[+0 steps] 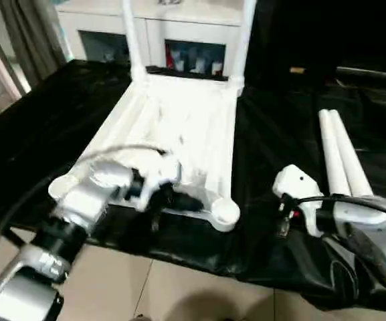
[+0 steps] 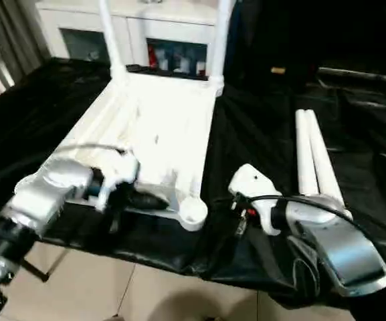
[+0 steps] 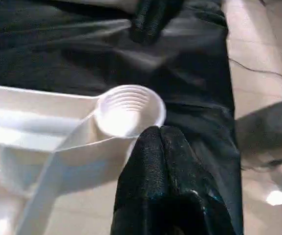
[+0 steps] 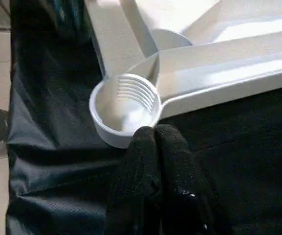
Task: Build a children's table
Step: Rotate table base
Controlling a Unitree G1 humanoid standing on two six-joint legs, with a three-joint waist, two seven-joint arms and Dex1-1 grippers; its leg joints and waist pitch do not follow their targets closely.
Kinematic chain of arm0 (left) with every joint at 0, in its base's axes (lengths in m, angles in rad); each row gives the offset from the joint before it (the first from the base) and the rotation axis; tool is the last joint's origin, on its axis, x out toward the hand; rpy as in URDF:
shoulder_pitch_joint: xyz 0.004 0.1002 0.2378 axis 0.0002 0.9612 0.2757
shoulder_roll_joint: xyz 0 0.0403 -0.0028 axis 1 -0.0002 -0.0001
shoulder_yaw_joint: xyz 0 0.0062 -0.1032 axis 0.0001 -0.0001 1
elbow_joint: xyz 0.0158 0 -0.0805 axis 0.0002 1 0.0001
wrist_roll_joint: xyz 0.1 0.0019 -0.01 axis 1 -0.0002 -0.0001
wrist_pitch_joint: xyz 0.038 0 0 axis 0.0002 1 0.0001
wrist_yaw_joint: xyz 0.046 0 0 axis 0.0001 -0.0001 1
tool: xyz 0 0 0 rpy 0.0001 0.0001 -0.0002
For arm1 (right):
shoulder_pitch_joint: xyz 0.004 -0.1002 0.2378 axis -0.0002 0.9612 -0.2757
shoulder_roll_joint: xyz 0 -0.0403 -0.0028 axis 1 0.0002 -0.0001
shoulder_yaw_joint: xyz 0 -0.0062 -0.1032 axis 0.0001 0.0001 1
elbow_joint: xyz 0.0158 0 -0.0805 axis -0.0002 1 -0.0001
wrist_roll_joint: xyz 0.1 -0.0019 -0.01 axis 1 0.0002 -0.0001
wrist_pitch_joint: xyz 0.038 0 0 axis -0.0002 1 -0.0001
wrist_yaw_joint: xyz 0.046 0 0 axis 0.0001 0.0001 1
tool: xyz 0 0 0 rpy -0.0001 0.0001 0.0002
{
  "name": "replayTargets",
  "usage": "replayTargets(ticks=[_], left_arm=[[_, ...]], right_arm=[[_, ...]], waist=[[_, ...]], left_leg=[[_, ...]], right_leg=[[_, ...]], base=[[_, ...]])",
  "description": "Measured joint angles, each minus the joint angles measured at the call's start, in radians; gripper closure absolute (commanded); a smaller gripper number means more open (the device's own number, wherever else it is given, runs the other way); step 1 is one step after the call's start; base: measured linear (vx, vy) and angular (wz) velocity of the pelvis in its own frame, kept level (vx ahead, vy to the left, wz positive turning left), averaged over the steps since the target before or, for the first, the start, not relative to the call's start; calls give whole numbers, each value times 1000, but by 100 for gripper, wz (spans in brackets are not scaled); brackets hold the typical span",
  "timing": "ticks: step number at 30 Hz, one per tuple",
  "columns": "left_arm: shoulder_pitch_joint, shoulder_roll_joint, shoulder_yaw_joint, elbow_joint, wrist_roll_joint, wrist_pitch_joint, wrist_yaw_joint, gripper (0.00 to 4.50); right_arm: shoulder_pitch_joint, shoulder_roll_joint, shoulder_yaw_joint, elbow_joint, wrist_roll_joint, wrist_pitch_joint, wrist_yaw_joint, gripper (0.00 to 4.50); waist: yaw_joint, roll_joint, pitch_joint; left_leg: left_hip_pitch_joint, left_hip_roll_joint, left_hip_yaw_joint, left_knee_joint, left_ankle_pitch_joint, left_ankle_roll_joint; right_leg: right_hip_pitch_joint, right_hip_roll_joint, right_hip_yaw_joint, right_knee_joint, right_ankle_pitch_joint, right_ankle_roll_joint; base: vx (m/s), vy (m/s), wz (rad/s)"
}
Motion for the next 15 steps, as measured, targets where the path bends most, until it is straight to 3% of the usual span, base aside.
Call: replayTargets(ticks=[7,15], left_arm=[[8,-27,-46,65,133,-48,107,447],[-1,-60,-36,145,180,-101,248,447]], right_arm=[[-17,-9,0,16,-18,-2,-8,450],[-1,-12,-30,3,-33,15,-64,450]], waist=[[-7,14,-7],[-23,23,-8]], left_leg=[[-1,0,0,0,0,0],[-3,-1,-1,1,0,0]], right_leg=[[0,2,0,-1,-1,1],[0,1,-3,-2,0,2]], base=[[0,0,0],[0,0,0]])
